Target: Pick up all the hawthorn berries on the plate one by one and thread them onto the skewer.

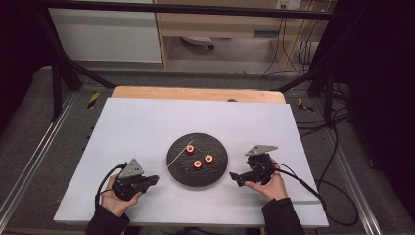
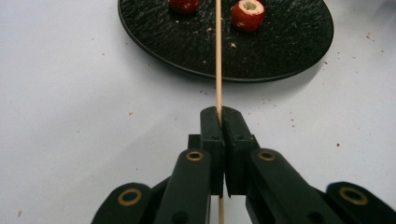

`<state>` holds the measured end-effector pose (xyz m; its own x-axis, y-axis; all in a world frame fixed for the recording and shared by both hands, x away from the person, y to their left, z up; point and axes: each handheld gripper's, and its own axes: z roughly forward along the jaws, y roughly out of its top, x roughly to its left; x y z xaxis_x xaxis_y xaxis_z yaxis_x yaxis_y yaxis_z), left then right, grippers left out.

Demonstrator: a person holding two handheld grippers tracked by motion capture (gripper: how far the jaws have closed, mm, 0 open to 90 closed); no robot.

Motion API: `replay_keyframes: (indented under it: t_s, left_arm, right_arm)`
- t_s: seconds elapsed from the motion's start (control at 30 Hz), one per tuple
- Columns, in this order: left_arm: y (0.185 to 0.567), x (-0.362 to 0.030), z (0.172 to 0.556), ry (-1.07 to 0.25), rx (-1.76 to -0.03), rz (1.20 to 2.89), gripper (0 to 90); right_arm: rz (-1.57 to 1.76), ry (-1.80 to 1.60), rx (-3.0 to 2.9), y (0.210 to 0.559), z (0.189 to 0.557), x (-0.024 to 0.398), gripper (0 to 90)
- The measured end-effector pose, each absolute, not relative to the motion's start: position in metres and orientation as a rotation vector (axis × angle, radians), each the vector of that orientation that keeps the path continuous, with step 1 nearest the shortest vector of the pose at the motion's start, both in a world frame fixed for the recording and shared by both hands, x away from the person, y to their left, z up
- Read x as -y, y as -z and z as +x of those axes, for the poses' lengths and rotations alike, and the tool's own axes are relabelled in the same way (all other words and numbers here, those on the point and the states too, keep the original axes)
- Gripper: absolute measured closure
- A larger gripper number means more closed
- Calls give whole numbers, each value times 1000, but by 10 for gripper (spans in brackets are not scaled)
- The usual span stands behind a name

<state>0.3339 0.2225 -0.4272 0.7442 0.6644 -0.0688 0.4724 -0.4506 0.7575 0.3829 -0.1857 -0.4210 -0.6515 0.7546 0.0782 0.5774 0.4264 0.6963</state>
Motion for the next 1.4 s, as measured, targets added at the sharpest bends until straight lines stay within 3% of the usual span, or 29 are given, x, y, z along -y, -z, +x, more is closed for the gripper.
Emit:
replay_keyframes:
  t_s: [0.47,0.97,1.4]
  left_arm:
    - [427,-228,334,-315,-853,2127,880]
    - [429,-226,333,-313,-839,2141,880]
    - [430,-226,333,-306,-837,2146,881]
  right_arm:
    - [1097,-990,-2513,396,410,134,71]
    - [1113,-817,-2707,393,447,87,343]
    - [1081,-645,-2790,403,462,69,499]
